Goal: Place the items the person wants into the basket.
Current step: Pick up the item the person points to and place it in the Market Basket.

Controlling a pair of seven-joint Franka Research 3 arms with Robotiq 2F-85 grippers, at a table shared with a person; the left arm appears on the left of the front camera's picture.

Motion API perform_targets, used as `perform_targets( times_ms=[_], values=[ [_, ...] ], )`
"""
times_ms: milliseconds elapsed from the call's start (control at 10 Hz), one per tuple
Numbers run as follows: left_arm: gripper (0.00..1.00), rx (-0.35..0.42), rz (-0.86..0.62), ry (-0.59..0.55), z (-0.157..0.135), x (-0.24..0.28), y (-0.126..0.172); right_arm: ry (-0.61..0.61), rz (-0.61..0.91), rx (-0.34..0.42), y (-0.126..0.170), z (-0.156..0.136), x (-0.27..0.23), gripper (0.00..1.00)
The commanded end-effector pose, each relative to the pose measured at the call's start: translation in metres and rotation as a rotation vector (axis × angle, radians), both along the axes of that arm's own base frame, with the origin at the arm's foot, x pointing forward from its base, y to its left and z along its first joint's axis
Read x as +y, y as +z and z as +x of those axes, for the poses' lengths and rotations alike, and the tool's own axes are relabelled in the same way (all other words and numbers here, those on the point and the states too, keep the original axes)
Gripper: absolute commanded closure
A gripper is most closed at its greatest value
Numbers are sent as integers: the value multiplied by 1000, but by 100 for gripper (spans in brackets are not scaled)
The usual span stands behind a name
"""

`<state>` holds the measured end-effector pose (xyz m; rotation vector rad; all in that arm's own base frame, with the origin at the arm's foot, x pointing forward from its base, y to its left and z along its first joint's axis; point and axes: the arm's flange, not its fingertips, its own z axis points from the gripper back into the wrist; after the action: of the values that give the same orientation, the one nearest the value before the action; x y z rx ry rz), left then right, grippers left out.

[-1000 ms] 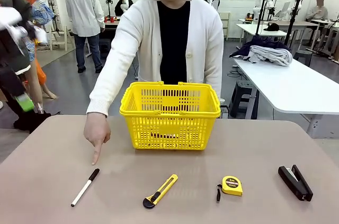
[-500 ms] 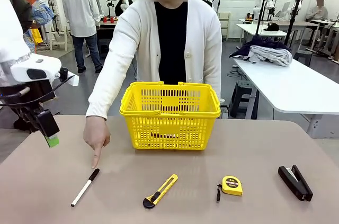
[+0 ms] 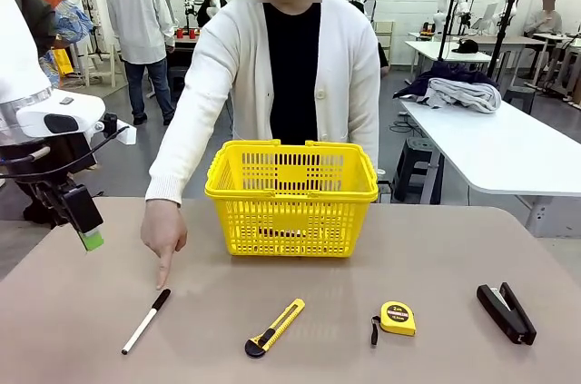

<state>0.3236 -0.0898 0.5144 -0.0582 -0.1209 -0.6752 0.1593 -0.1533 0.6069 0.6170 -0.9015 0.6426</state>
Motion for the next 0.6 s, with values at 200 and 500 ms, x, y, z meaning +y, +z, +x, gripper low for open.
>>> perform_targets(
  times_ms=[200, 500],
  values=[
    [0, -33, 48, 35, -20, -17, -22, 17, 7, -8, 0, 1, 1, 0],
    [0, -11, 43, 105, -59, -46, -85, 17, 7, -8, 0, 1, 1, 0]
  ],
)
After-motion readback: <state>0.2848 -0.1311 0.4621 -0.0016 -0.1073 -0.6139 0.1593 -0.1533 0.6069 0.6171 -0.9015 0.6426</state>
